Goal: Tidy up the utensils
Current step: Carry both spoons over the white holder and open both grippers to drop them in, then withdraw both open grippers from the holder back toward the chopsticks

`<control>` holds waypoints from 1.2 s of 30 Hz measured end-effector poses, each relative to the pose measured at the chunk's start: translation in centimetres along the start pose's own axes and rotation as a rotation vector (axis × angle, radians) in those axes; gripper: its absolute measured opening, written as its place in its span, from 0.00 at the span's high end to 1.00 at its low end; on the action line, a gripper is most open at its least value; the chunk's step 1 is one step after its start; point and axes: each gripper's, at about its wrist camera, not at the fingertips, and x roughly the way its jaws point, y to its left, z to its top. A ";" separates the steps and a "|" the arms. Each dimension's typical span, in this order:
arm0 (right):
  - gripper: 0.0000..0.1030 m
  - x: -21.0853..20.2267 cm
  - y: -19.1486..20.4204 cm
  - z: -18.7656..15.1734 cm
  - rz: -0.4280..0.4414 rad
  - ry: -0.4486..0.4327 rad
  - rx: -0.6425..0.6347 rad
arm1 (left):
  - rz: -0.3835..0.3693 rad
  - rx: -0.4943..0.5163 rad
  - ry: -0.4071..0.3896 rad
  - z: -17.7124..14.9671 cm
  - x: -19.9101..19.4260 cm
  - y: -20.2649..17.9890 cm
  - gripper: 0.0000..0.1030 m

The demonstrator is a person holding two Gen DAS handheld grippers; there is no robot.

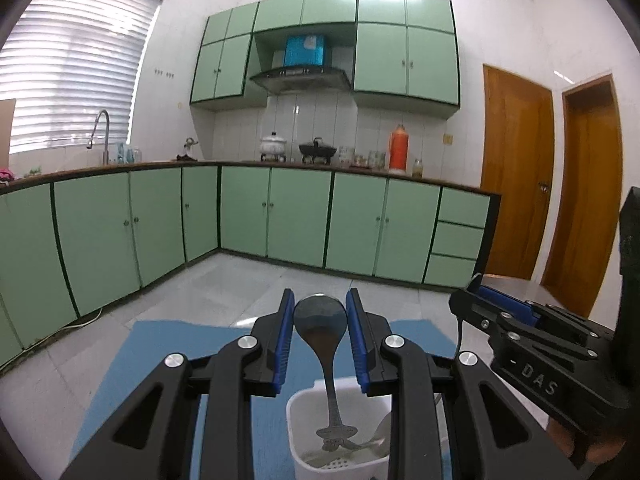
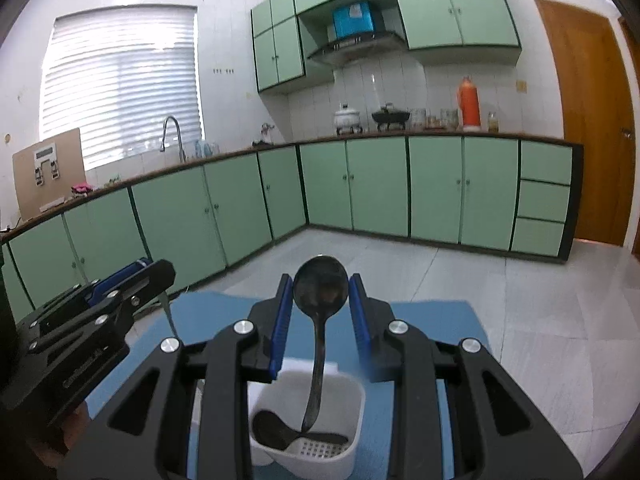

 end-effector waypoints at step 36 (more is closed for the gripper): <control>0.12 -9.6 -0.6 -7.3 -0.065 0.011 0.053 | 0.054 -0.019 0.083 -6.7 -9.4 1.9 0.13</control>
